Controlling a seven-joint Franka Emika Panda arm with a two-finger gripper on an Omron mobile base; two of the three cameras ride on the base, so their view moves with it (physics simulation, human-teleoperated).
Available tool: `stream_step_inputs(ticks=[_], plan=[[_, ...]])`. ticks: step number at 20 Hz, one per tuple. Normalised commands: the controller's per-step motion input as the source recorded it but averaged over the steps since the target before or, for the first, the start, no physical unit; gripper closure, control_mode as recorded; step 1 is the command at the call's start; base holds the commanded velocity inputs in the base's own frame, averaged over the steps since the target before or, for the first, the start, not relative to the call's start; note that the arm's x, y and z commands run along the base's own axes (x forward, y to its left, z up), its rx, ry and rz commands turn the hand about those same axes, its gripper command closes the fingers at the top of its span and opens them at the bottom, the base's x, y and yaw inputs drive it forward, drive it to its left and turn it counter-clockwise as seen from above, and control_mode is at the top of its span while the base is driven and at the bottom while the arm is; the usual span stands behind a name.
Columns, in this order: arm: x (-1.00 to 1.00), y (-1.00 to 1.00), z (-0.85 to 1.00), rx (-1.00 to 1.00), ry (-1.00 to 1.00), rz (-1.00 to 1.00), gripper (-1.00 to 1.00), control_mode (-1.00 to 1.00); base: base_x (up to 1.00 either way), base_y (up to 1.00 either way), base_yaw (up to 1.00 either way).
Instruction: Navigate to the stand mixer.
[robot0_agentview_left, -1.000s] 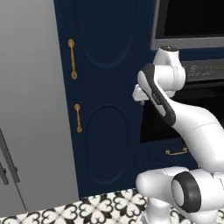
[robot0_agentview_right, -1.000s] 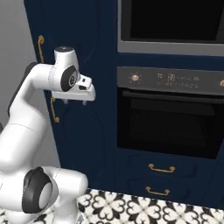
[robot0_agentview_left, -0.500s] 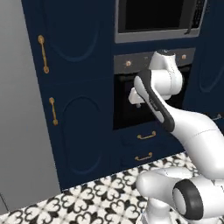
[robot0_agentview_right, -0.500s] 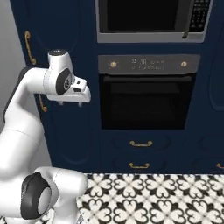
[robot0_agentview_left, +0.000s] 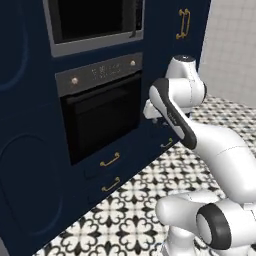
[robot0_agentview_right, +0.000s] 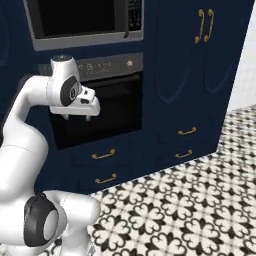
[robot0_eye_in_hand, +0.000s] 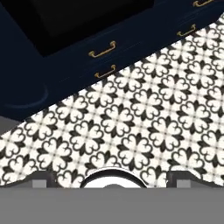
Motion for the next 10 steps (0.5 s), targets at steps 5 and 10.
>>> stream_step_inputs(ticks=[5,10], plan=[[0.0,0.0,0.0,0.0,0.0,0.0,-1.0,1.0,-0.03,-0.17,-0.71],[0.0,0.0,0.0,0.0,0.0,0.0,-1.0,1.0,-0.04,-0.2,-0.68]])
